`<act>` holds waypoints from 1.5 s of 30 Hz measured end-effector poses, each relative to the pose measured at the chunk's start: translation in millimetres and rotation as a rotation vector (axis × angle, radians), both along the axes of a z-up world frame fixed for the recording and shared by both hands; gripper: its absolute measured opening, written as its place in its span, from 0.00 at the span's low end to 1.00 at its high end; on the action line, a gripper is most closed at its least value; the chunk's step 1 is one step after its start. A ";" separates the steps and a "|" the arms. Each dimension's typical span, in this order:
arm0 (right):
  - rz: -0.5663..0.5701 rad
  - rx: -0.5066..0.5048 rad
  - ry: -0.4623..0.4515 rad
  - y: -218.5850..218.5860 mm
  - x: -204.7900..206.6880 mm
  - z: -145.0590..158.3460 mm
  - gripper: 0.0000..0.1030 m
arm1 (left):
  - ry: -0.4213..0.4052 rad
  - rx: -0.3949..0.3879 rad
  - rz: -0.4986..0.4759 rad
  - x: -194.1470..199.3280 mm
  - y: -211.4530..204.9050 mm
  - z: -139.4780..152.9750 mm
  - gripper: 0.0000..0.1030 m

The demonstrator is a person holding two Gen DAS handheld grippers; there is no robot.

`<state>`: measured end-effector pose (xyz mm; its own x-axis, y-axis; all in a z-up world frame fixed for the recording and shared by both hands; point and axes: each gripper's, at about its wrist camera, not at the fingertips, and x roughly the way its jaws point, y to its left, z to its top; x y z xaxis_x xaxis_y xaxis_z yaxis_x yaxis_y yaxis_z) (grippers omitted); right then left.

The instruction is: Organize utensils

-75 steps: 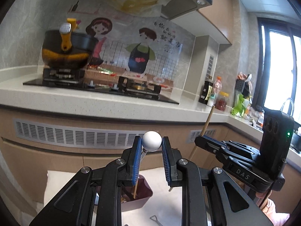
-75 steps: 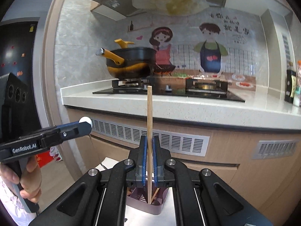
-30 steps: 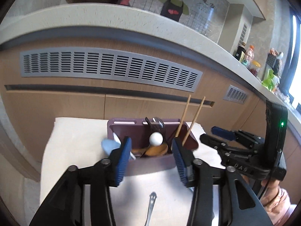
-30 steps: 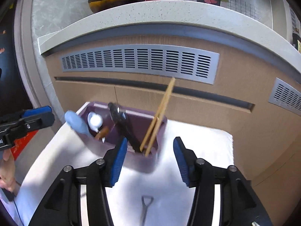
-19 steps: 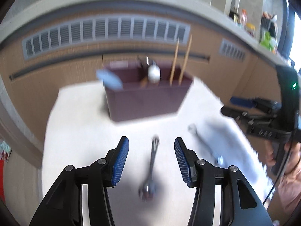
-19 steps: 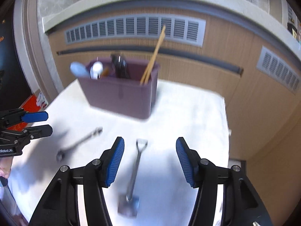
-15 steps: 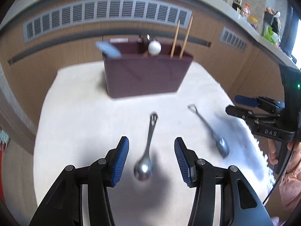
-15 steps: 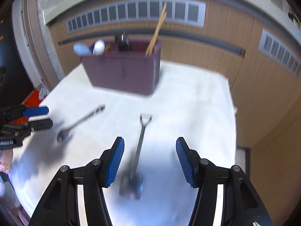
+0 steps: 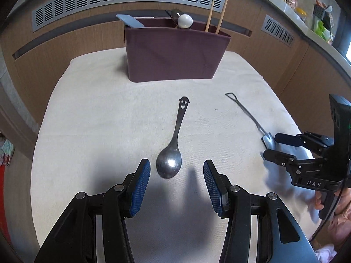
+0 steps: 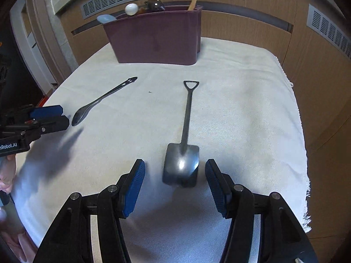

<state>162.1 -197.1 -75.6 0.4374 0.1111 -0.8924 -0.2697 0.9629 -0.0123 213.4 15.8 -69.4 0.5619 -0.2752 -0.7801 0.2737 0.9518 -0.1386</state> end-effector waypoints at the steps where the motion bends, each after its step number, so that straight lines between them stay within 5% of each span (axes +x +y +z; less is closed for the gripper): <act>1: 0.015 -0.032 -0.009 4.0 -1.8 0.0 0.39 | 0.001 0.003 0.000 -0.6 -0.4 -0.6 0.50; 6: 0.055 -0.059 -0.038 9.3 -3.7 18.2 0.08 | 0.006 0.010 0.022 -3.0 3.2 -4.3 0.50; 12: 0.044 -0.051 -0.116 2.1 5.9 50.5 0.08 | 0.011 0.013 0.035 0.7 2.2 -5.9 0.50; 18: 0.039 0.019 -0.024 3.0 22.1 32.9 0.09 | 0.015 0.015 0.027 2.0 -1.1 -6.4 0.50; 23: 0.038 0.036 0.013 15.3 34.7 19.0 0.12 | 0.026 0.016 0.022 4.3 -2.7 -8.5 0.50; 27: 0.050 0.023 0.008 23.1 37.2 16.9 0.32 | 0.038 0.014 0.017 7.0 -3.1 -10.3 0.50; 33: 0.034 -0.020 -0.020 12.1 31.5 19.8 0.42 | 0.066 -0.002 0.006 12.2 -7.3 -16.1 0.50; 42: -0.035 0.018 0.005 -9.4 28.4 18.8 0.45 | 0.122 -0.115 -0.192 0.4 -47.7 -12.0 0.50; 45: -0.043 0.019 0.003 -10.1 28.3 17.9 0.48 | 0.083 -0.065 -0.167 0.0 -52.8 -8.1 0.50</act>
<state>190.4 -207.3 -57.7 0.4398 0.1095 -0.8914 -0.2281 0.9736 0.0070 213.4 -37.0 -77.4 0.4387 -0.4102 -0.7995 0.4120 0.8825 -0.2267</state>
